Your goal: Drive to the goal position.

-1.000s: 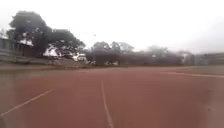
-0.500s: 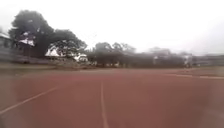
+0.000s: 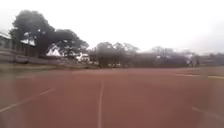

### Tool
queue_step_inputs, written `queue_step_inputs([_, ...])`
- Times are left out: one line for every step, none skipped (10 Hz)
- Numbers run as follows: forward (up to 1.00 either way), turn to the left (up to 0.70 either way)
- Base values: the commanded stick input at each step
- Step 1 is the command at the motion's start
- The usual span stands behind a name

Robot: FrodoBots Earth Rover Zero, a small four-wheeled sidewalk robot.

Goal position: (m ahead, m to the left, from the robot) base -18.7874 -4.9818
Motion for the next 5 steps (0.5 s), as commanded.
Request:
queue_step_inputs([1.0, 0.0])
queue_step_inputs([1.0, 0.0])
queue_step_inputs([1.0, 0.0])
queue_step_inputs([1.0, 0.0])
queue_step_inputs([1.0, 0.0])
